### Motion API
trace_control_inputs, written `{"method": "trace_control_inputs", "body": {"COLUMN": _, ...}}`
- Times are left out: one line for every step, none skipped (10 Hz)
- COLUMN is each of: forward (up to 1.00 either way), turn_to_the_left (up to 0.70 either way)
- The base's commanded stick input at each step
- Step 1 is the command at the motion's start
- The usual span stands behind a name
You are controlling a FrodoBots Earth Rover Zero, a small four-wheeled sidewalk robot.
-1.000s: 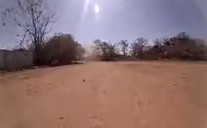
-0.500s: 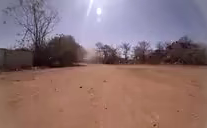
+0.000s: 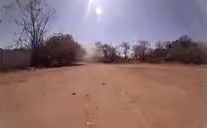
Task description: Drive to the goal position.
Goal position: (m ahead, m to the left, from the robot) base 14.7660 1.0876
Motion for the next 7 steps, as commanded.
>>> {"method": "trace_control_inputs", "body": {"forward": 1.0, "turn_to_the_left": 0.0}}
{"method": "trace_control_inputs", "body": {"forward": 1.0, "turn_to_the_left": 0.0}}
{"method": "trace_control_inputs", "body": {"forward": 1.0, "turn_to_the_left": 0.0}}
{"method": "trace_control_inputs", "body": {"forward": 1.0, "turn_to_the_left": 0.0}}
{"method": "trace_control_inputs", "body": {"forward": 1.0, "turn_to_the_left": 0.0}}
{"method": "trace_control_inputs", "body": {"forward": 1.0, "turn_to_the_left": 0.0}}
{"method": "trace_control_inputs", "body": {"forward": 1.0, "turn_to_the_left": 0.0}}
